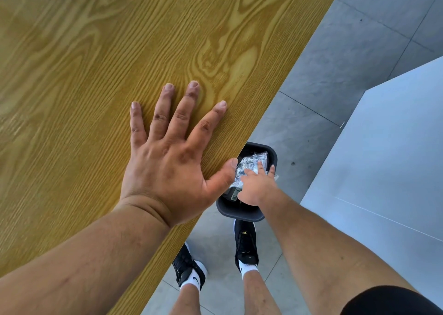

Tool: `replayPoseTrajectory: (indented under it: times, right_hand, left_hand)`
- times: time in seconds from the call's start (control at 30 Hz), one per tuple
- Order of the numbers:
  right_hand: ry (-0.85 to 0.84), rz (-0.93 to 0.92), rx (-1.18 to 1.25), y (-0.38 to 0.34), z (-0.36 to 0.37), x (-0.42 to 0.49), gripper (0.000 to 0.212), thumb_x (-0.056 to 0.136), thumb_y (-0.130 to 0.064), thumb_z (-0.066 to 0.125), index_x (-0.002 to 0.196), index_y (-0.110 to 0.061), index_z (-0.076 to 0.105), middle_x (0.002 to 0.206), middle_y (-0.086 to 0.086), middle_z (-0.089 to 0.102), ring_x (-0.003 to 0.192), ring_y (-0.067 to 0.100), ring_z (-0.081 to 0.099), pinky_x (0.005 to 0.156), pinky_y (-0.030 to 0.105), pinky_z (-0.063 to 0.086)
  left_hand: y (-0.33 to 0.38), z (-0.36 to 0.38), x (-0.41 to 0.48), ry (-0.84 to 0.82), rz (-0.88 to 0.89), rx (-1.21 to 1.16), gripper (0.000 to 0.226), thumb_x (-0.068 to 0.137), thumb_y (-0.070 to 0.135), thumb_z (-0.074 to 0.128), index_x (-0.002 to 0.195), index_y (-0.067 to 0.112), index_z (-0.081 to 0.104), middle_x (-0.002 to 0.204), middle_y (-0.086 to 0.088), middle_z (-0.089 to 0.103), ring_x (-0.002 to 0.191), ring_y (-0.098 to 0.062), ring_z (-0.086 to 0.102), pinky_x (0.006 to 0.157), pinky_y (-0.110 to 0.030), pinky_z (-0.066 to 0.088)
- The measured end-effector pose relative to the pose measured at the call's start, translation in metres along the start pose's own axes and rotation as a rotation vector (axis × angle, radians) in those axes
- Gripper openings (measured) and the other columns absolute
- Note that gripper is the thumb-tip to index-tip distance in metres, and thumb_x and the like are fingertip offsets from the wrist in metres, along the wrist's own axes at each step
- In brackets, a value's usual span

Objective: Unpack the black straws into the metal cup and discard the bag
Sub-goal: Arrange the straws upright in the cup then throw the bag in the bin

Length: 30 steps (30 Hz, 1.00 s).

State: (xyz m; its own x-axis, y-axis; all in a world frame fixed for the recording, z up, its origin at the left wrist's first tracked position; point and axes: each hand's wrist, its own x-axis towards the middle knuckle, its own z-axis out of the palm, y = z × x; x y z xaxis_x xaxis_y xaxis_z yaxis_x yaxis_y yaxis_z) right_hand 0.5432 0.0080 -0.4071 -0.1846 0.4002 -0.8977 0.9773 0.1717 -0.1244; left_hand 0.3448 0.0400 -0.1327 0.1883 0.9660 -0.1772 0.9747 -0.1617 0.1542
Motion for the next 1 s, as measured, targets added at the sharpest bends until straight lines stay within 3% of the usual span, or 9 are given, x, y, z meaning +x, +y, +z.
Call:
replayPoseTrajectory:
  times: [0.1,0.2,0.33,0.43,0.57,0.7,1.0]
  right_hand:
    - [0.021,-0.014,0.017,0.000,0.000,-0.002,0.074,0.092,-0.043,0.050,0.163,-0.032,0.037,0.179,-0.004,0.015,0.163,0.041,-0.013,0.121,0.075,-0.014]
    - [0.090,-0.032,0.113,0.001,-0.002,-0.005,0.083,0.091,-0.042,0.051,0.167,-0.041,0.018,0.179,-0.004,0.013,0.164,0.041,-0.010,0.123,0.073,-0.009]
    - [0.213,-0.061,0.320,0.004,-0.006,-0.009,0.091,0.091,-0.042,0.055,0.168,-0.038,0.007,0.179,-0.002,0.014,0.163,0.036,0.012,0.129,0.060,0.015]
    - [0.278,-0.061,0.477,0.005,-0.010,-0.011,0.091,0.091,-0.039,0.058,0.169,-0.026,0.013,0.176,0.002,0.024,0.159,0.027,0.026,0.127,0.046,0.027]
    - [0.293,-0.025,0.356,0.005,-0.014,-0.012,0.085,0.089,-0.049,0.054,0.165,-0.021,0.029,0.169,0.008,0.039,0.159,0.031,0.026,0.131,0.051,0.021]
    - [0.267,0.026,0.333,0.006,-0.019,-0.022,0.090,0.086,-0.063,0.049,0.166,-0.028,0.027,0.171,0.005,0.034,0.162,0.034,0.019,0.130,0.061,0.014]
    - [0.242,0.064,0.242,0.027,-0.030,-0.064,0.095,0.089,-0.078,0.046,0.167,-0.030,0.021,0.175,0.006,0.024,0.163,0.034,0.013,0.130,0.061,0.014]
  left_hand:
    - [0.000,0.000,0.000,-0.005,0.001,0.001,0.085,0.091,0.081,0.035,0.165,0.042,0.023,0.178,-0.001,0.010,0.164,-0.031,0.000,0.125,-0.072,0.003]
    - [0.000,0.000,0.000,-0.008,-0.002,-0.002,0.086,0.090,0.082,0.036,0.165,0.042,0.023,0.178,-0.001,0.010,0.164,-0.030,-0.001,0.125,-0.071,0.003]
    - [0.000,0.000,0.000,-0.016,-0.002,0.002,0.086,0.091,0.084,0.030,0.166,0.042,0.023,0.178,-0.001,0.010,0.164,-0.030,-0.001,0.125,-0.071,0.002]
    - [0.001,-0.001,0.001,-0.018,-0.004,0.006,0.086,0.091,0.083,0.029,0.166,0.041,0.024,0.178,-0.001,0.010,0.164,-0.030,-0.001,0.125,-0.071,0.002]
    - [0.001,-0.001,0.000,-0.010,-0.005,0.004,0.086,0.091,0.082,0.034,0.166,0.041,0.024,0.178,-0.002,0.010,0.164,-0.031,-0.001,0.126,-0.071,0.002]
    - [0.001,0.001,0.000,0.001,0.000,0.006,0.086,0.091,0.081,0.036,0.165,0.041,0.024,0.178,-0.002,0.011,0.164,-0.031,0.001,0.126,-0.071,0.002]
    - [0.000,0.001,0.000,-0.001,-0.002,0.006,0.086,0.090,0.082,0.035,0.165,0.043,0.021,0.179,0.000,0.008,0.164,-0.028,-0.003,0.126,-0.070,0.003]
